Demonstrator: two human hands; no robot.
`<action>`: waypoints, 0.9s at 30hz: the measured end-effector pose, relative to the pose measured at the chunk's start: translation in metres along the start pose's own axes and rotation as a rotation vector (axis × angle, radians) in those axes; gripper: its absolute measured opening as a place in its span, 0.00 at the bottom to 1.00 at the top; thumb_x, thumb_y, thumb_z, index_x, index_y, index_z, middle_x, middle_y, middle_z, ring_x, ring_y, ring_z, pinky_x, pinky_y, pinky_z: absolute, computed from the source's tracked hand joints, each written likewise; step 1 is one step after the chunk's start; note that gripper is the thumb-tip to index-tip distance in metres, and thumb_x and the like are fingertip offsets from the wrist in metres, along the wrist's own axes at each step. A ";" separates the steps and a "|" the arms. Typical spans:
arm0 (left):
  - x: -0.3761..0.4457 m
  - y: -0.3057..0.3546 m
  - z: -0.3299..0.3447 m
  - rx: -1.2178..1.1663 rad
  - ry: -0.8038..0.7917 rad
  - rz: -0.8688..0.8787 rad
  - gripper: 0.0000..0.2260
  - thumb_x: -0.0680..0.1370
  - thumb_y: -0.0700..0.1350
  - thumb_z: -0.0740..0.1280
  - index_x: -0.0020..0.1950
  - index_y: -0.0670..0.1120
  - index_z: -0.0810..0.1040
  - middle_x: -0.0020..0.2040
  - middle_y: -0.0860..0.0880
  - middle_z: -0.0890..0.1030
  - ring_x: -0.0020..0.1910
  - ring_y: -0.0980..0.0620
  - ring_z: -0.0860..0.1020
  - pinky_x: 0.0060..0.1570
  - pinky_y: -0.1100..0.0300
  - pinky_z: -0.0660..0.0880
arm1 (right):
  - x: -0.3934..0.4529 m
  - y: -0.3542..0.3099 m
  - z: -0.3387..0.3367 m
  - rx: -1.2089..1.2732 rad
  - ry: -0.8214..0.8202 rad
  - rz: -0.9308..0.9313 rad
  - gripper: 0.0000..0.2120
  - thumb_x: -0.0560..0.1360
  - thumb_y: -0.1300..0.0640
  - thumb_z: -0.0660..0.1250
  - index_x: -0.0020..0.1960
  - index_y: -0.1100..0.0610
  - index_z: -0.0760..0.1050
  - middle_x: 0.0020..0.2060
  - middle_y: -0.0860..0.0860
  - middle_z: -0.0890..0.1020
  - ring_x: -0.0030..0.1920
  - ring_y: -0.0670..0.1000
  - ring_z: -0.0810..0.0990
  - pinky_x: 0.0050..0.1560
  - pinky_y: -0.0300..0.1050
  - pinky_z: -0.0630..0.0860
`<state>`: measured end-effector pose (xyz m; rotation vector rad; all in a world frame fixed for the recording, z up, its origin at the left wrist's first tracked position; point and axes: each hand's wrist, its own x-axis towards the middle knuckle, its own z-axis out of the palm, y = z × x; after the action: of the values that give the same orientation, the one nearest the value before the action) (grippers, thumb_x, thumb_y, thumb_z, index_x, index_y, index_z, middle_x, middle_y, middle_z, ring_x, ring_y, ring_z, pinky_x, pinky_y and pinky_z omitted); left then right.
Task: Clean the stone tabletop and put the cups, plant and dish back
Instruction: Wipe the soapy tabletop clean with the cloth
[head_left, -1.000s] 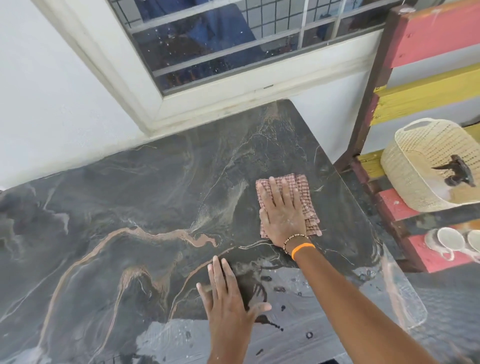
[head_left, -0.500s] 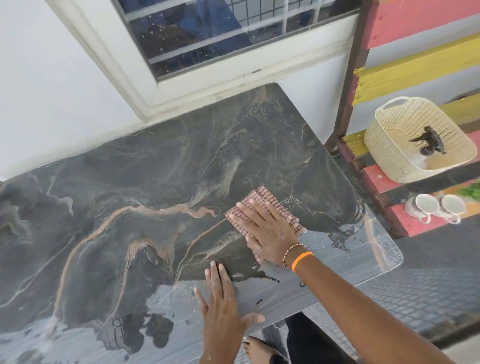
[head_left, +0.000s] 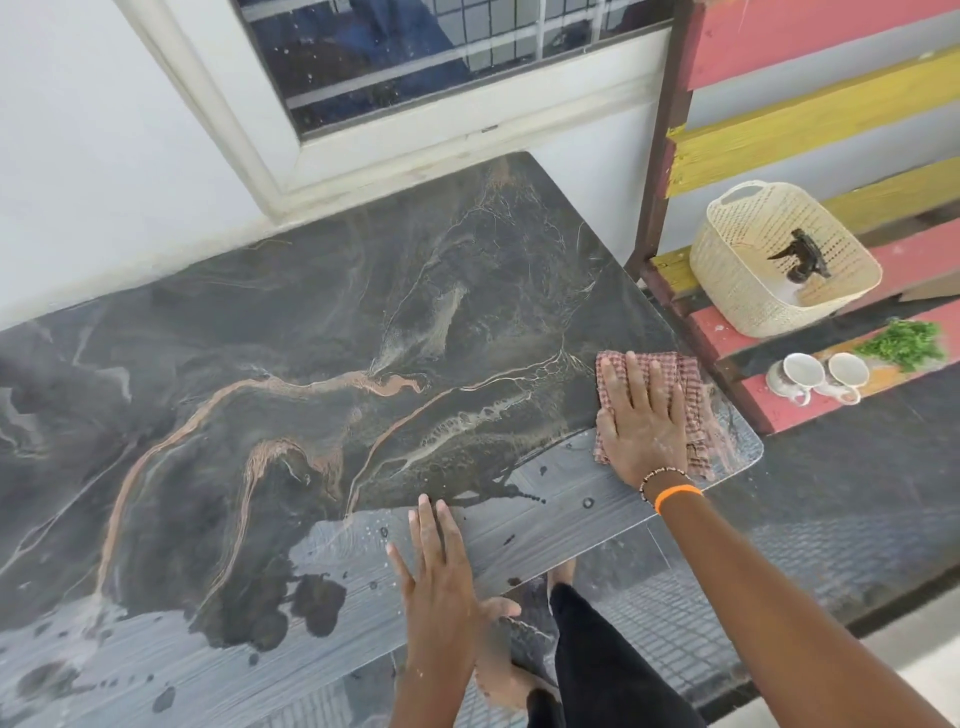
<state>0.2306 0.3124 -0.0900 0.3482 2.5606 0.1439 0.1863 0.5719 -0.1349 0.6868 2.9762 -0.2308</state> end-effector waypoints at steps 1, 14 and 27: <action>-0.004 -0.002 0.003 -0.006 0.018 -0.008 0.58 0.49 0.78 0.37 0.67 0.42 0.26 0.69 0.43 0.27 0.71 0.39 0.31 0.65 0.43 0.28 | -0.009 -0.014 0.002 0.000 -0.015 -0.042 0.30 0.77 0.51 0.54 0.77 0.49 0.48 0.77 0.53 0.51 0.76 0.60 0.51 0.74 0.62 0.48; -0.034 -0.014 0.025 -0.075 0.200 -0.181 0.46 0.73 0.66 0.55 0.66 0.44 0.23 0.76 0.44 0.35 0.75 0.46 0.36 0.70 0.44 0.35 | -0.108 -0.087 0.019 -0.091 -0.104 -0.821 0.30 0.72 0.46 0.54 0.74 0.45 0.57 0.75 0.49 0.61 0.74 0.56 0.62 0.72 0.60 0.58; -0.015 0.049 0.021 -0.013 0.240 -0.079 0.31 0.77 0.58 0.60 0.75 0.48 0.54 0.77 0.53 0.52 0.74 0.57 0.57 0.71 0.52 0.32 | -0.006 0.104 -0.021 -0.075 -0.131 -0.176 0.30 0.74 0.45 0.44 0.76 0.46 0.51 0.77 0.47 0.52 0.77 0.55 0.51 0.74 0.56 0.47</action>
<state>0.2646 0.3556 -0.0918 0.2359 2.8043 0.1828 0.2367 0.6652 -0.1271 0.3857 2.9025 -0.1673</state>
